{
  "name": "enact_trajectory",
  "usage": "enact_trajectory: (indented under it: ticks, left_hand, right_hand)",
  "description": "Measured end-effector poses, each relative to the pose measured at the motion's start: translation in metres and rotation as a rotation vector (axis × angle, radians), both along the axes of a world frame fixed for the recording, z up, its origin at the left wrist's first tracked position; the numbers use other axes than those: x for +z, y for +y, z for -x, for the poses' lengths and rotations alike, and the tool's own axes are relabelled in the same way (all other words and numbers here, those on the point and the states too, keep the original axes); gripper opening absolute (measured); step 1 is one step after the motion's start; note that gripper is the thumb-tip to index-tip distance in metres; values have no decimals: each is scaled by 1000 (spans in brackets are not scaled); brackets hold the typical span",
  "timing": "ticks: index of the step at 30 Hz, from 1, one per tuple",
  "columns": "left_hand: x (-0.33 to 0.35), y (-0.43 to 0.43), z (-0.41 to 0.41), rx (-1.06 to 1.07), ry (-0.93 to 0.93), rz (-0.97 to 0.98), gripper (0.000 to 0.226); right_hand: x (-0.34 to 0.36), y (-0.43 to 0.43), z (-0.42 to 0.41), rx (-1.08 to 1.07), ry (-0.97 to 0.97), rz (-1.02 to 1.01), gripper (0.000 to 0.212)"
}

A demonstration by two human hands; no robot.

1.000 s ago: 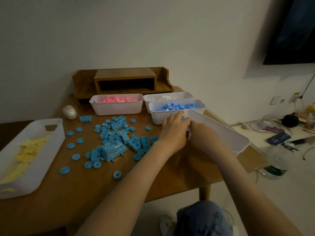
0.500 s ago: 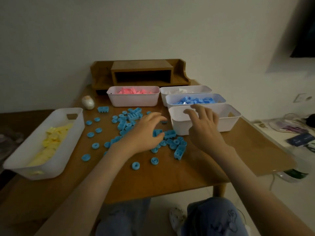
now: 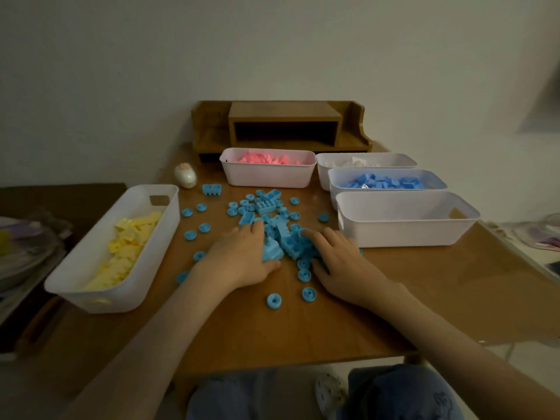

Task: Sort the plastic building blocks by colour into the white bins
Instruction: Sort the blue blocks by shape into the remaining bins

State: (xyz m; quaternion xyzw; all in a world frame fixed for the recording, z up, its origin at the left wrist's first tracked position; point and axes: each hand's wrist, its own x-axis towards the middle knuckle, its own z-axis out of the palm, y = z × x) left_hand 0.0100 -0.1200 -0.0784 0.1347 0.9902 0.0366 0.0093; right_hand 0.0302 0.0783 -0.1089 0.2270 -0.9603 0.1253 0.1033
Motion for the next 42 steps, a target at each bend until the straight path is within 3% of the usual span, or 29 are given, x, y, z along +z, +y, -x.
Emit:
enact_trajectory:
  ticks: [5, 9, 14, 17, 20, 27, 30, 36, 42]
  left_hand:
    - [-5, -8, 6, -81, 170, -128, 49]
    - [-6, -16, 10, -65, 293, -176, 45]
    - [-7, -19, 13, -15, 428, -192, 45]
    - [-4, -19, 10, 32, 424, -298, 47]
    - [-1, -17, 7, 58, 418, -325, 48]
    - [-8, -11, 8, 22, 297, -560, 65]
    - [-9, -12, 9, 3, 330, -558, 60]
    - [-4, -10, 14, 99, 228, -854, 46]
    - [28, 18, 14, 236, 224, -934, 42]
  right_hand:
    - [10, -18, 21, 64, -103, 300, 50]
    - [18, -27, 39, -7, 3, 441, 43]
    - [10, -26, 50, -49, 33, 367, 37]
    - [4, -27, 52, -2, -60, 211, 40]
    - [3, -27, 52, 13, -84, 207, 38]
    - [4, -28, 45, 24, 85, 202, 20]
    - [9, -27, 42, -8, 89, 278, 16]
    - [43, -19, 25, -113, 44, 518, 14]
    - [87, 30, 23, -253, 195, 603, 22]
